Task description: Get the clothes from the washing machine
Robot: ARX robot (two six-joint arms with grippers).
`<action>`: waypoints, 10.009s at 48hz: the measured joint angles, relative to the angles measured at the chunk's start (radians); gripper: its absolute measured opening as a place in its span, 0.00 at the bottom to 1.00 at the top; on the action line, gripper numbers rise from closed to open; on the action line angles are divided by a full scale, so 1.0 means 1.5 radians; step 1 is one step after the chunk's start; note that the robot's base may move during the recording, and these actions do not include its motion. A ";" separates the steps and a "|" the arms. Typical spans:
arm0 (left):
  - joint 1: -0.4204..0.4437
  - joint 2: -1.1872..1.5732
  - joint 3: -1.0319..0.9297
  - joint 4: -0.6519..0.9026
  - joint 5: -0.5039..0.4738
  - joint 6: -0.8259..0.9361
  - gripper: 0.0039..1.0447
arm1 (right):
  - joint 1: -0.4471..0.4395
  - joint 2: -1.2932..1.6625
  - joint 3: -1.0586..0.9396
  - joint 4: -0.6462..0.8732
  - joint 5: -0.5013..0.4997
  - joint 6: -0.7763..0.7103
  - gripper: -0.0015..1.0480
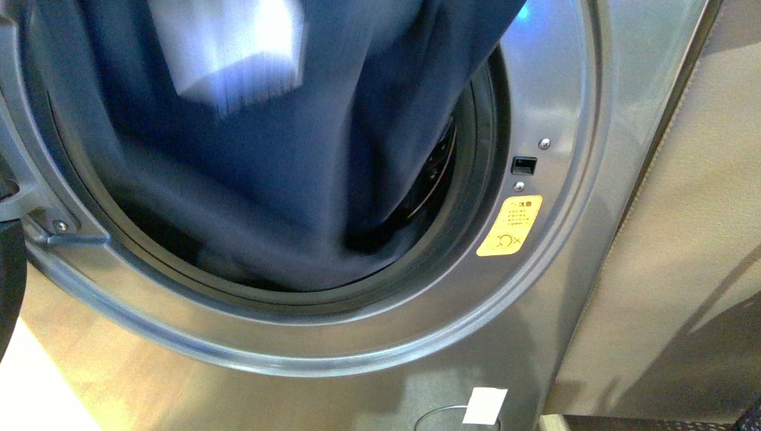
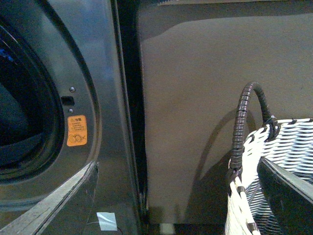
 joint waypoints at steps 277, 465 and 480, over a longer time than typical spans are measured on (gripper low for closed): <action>-0.158 0.285 0.734 -0.332 -0.145 0.030 0.94 | -0.305 0.691 0.569 0.640 -0.183 0.306 0.11; 0.108 0.038 0.363 -0.356 -0.452 -0.062 0.48 | 0.002 0.000 0.000 -0.001 0.002 0.001 0.02; 0.164 -0.143 -0.053 -0.173 -0.391 -0.057 0.02 | 0.002 0.000 0.000 -0.001 0.001 0.001 0.02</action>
